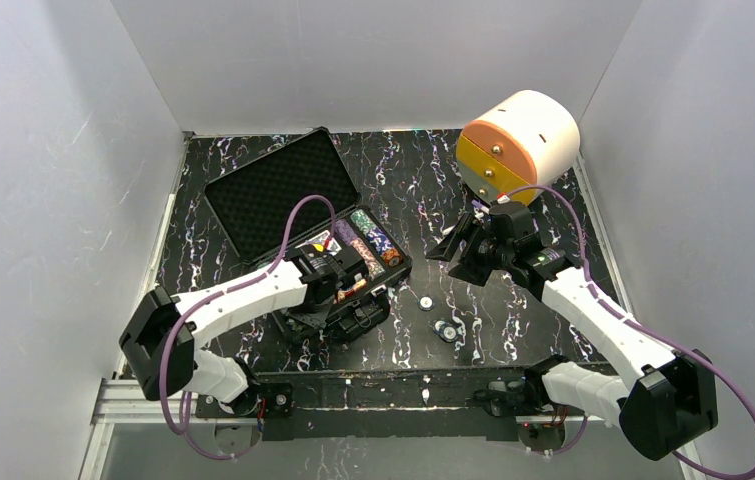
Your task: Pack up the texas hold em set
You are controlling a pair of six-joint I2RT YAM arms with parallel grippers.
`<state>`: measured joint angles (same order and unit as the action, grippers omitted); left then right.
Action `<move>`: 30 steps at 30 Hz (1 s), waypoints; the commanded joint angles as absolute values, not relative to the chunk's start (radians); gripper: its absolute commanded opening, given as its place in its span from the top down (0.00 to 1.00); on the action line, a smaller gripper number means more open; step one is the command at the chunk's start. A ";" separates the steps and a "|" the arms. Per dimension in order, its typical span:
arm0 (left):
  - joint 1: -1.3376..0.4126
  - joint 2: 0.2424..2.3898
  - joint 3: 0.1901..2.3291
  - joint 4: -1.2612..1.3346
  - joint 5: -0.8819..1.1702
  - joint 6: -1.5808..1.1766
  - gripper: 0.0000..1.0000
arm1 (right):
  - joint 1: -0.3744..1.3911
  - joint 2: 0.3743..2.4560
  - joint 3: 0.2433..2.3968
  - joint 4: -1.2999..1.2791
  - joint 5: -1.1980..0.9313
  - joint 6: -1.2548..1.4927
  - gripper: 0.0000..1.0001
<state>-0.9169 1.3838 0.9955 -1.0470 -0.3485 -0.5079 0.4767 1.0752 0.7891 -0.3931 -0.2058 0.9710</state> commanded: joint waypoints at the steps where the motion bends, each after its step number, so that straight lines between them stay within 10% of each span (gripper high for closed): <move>1: -0.910 1.396 1.011 -1.089 -0.320 -0.472 1.00 | 0.469 1.060 0.786 -0.378 -0.204 0.961 0.20; 30: -0.907 1.444 1.067 -1.138 -0.292 -0.428 1.00 | 0.466 1.047 0.780 -0.377 -0.204 0.956 0.20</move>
<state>-0.9115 1.4639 1.0554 -1.0988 -0.2955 -0.4454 0.4713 1.0683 0.7872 -0.3935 -0.2050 0.9657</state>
